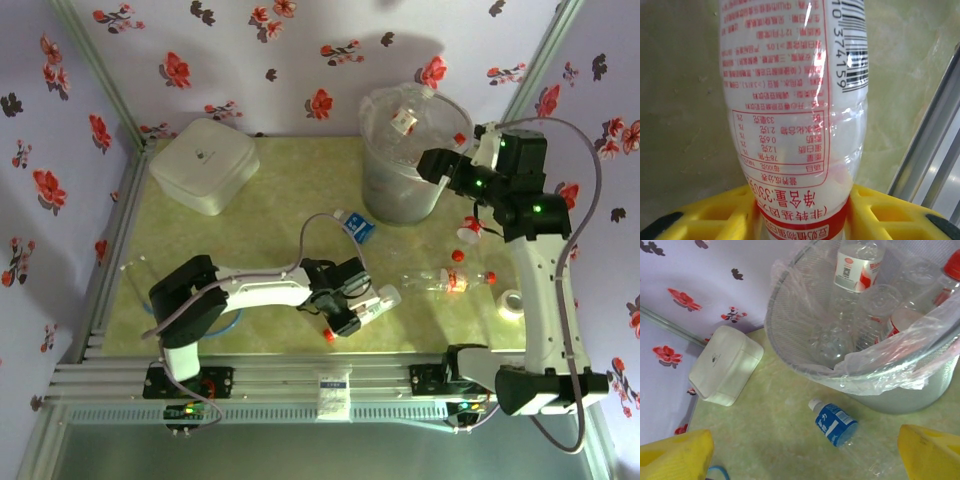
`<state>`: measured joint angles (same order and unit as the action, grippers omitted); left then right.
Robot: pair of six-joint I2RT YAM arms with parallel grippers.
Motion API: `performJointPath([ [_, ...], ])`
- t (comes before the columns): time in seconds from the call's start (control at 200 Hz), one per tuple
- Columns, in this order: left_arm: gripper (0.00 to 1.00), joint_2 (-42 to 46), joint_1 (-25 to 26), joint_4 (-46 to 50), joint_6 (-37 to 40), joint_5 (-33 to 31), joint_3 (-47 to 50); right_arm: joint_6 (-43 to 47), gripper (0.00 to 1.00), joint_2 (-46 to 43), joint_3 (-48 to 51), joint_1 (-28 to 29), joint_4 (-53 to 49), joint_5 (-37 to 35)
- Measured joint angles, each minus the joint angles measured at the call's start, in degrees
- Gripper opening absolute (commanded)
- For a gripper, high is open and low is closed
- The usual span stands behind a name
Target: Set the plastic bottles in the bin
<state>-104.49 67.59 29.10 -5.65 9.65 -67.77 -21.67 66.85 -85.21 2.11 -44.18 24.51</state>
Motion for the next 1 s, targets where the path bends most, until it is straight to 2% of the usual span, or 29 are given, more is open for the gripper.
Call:
performJointPath([
  [0.15, 0.38, 3.8, -1.9, -0.7, -0.5, -1.2, 2.8, -0.5, 0.95, -0.3, 0.8, 0.0, 1.0, 1.7],
  [0.3, 0.38, 12.6, -5.6, -2.6, -2.3, -2.9, 8.3, -1.8, 0.94, -0.9, 4.0, 0.0, 2.8, 4.8],
  [0.435, 0.38, 21.6, -10.5, -7.6, -4.8, -4.2, 13.6, -3.0, 0.93, -1.3, 8.0, 0.7, 5.0, 8.8],
  [0.555, 0.38, 27.3, -13.9, -14.1, -6.8, -5.0, 17.1, -3.0, 0.91, -1.3, 9.4, 4.0, 5.6, 10.5],
  [0.82, 0.39, 29.5, -15.4, -24.4, -8.9, -4.9, 18.9, -3.4, 0.81, 1.1, 11.5, 13.5, 9.1, 12.4],
  [1.0, 0.39, 29.5, -15.4, -27.0, -8.9, -3.7, 18.9, -3.5, 0.87, 6.9, 11.7, 16.5, 10.4, 12.3],
])
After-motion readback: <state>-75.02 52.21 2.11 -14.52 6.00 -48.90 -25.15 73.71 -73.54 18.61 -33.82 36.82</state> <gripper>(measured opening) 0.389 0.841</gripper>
